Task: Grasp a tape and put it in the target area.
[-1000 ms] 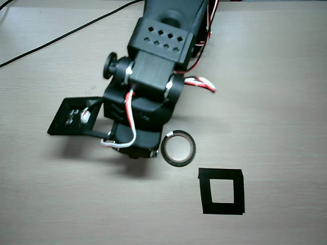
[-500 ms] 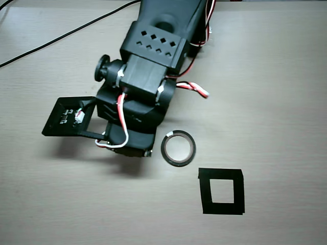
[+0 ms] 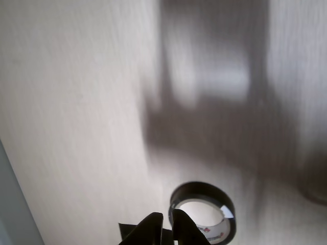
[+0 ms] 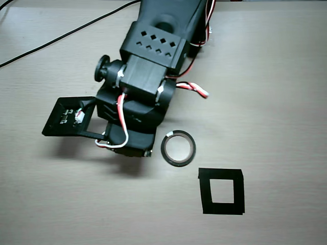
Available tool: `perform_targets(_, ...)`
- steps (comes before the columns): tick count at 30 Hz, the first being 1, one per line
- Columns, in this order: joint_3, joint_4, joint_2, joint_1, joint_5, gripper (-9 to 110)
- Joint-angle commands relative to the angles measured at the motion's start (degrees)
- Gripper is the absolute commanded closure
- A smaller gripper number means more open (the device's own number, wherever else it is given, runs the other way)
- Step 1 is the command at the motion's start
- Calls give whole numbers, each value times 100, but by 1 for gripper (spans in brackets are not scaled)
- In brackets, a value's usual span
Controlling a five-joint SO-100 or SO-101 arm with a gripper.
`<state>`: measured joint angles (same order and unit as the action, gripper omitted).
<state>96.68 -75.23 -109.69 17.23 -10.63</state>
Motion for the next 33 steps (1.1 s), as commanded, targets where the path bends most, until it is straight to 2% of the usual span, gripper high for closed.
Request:
perform_targets(1,-185,-44,-62,44,-70,101)
perform_targets(18,-167,-79,-62,70,-255,101)
perform_targets(22,-149,-439,-79,0,-1143,99)
perform_targets(27,387,-457,-378,-202,-1424,95)
perform_targets(30,800,-413,-554,-571,-1670,89)
perform_targets(33,1143,-360,-606,-923,-1723,88)
